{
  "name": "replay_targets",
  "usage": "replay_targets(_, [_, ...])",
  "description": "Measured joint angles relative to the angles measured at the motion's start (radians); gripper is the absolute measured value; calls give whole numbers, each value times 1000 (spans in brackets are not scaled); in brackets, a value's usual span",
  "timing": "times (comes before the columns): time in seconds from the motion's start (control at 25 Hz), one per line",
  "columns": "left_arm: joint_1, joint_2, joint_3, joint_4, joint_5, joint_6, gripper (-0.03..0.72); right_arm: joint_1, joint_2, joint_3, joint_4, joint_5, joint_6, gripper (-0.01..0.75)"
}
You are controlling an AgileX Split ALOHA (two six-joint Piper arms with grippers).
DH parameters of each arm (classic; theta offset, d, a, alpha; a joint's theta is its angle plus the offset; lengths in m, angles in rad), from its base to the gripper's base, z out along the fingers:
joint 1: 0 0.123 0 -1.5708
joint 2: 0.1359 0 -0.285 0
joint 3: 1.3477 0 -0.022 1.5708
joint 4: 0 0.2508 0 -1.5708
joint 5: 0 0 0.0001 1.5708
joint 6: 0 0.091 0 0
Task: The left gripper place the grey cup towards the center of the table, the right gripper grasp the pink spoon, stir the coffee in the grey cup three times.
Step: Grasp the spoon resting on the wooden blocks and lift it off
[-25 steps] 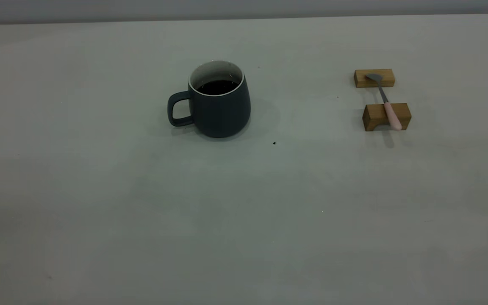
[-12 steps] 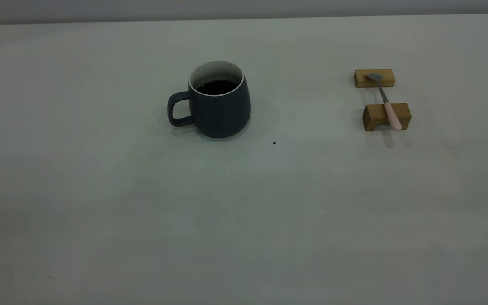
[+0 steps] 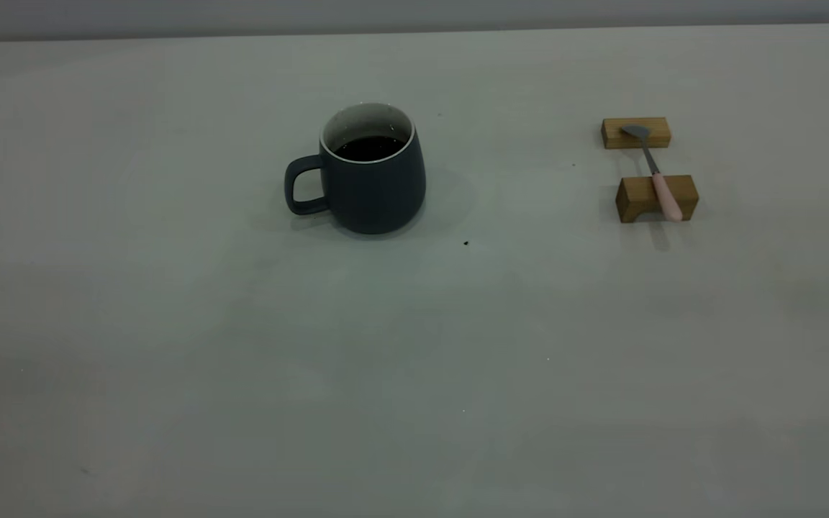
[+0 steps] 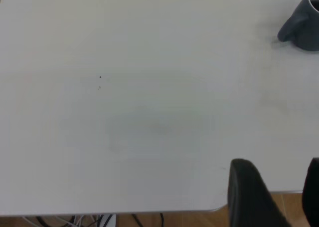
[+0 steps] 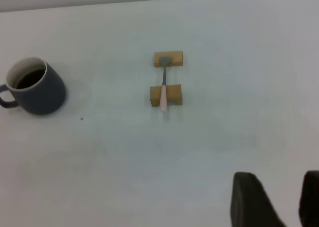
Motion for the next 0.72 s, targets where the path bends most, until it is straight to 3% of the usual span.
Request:
replay_targets(0.36, [0, 0, 0, -1, 0, 0, 342, 0, 637, -93, 39, -263, -64, 509])
replay_targets(0.72, [0, 0, 0, -2, 0, 0, 342, 32, 1135, -162, 257, -471, -340, 580])
